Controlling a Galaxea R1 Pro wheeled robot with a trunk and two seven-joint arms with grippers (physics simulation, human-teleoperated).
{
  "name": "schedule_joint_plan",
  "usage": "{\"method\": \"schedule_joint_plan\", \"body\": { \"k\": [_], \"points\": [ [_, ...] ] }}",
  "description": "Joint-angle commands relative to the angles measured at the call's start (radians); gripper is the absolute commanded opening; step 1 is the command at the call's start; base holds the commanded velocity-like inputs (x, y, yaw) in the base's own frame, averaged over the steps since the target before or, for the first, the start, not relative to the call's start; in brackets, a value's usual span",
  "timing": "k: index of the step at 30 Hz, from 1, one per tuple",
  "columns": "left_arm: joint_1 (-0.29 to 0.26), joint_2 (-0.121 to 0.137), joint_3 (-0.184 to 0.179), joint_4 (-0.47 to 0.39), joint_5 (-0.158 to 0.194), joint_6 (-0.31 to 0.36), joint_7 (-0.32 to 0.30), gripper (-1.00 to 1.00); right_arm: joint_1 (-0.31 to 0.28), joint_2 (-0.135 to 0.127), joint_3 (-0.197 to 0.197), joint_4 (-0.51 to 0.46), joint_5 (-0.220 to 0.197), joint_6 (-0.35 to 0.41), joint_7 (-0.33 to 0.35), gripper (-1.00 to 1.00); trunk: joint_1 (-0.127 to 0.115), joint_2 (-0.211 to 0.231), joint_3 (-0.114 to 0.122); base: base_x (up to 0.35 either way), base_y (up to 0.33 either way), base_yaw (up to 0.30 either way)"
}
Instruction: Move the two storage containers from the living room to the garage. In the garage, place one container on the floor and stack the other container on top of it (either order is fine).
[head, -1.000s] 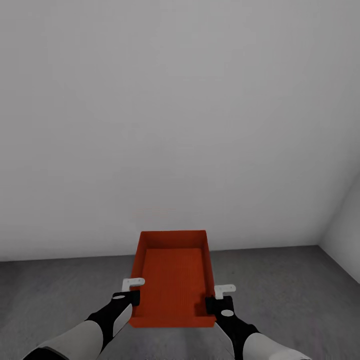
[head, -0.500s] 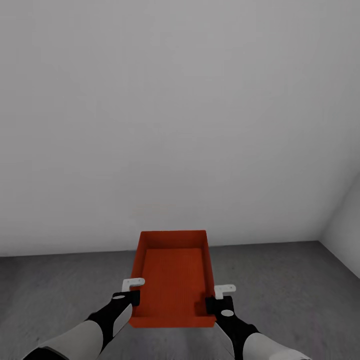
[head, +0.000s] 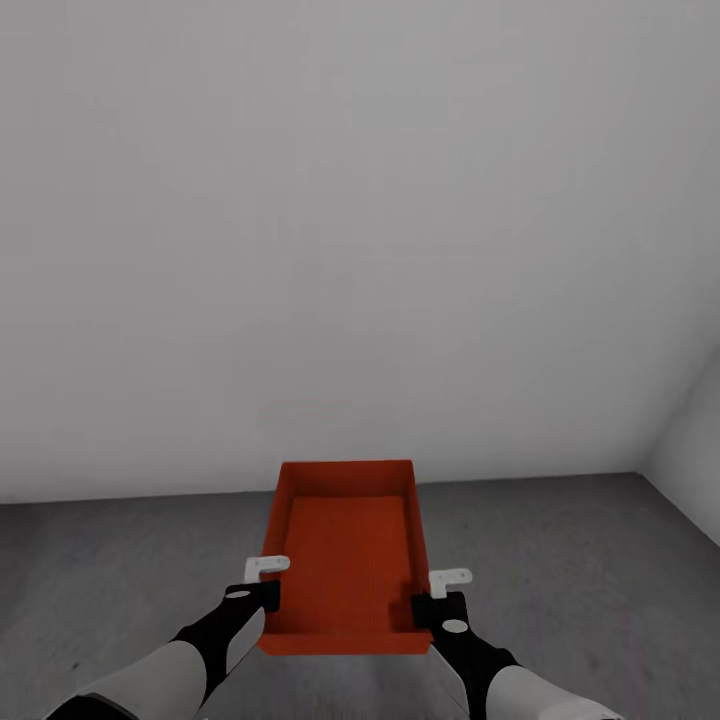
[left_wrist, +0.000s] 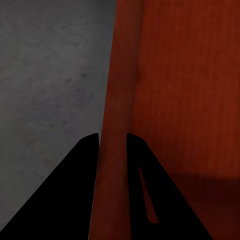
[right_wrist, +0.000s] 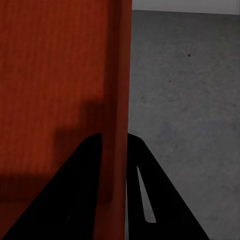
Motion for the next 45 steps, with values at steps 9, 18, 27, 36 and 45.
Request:
{"method": "schedule_joint_plan", "body": {
  "k": [9, 18, 27, 36, 45],
  "points": [
    [-0.001, 0.007, 0.079, -0.005, -0.015, -0.026, 0.012, -1.00, 0.000, -0.002, -0.018, 0.001, -0.008, -0.002, 0.007, -1.00, 0.035, -0.064, -0.044, 0.000, 0.000, 0.000],
    [-0.001, 0.007, 0.079, -0.006, -0.015, -0.025, 0.012, -1.00, 0.000, -0.002, -0.018, 0.001, -0.009, -0.002, 0.007, -1.00, 0.069, -0.127, -0.087, 0.000, 0.000, 0.000],
    [-0.001, 0.007, 0.079, -0.008, -0.015, -0.024, 0.012, -1.00, 0.000, -0.001, -0.018, 0.001, -0.009, -0.002, 0.007, -1.00, 0.104, -0.190, -0.129, 0.000, 0.000, 0.000],
    [-0.001, 0.007, 0.079, -0.008, -0.015, -0.024, 0.012, -1.00, 0.000, -0.001, -0.018, 0.001, -0.009, -0.002, 0.007, -1.00, 0.138, -0.253, -0.172, 0.000, 0.000, 0.000],
    [-0.001, 0.007, 0.079, -0.008, -0.015, -0.025, 0.012, -1.00, 0.000, -0.001, -0.018, 0.001, -0.009, -0.002, 0.007, -1.00, 0.173, -0.316, -0.215, 0.000, 0.000, 0.000]
  ]
}}
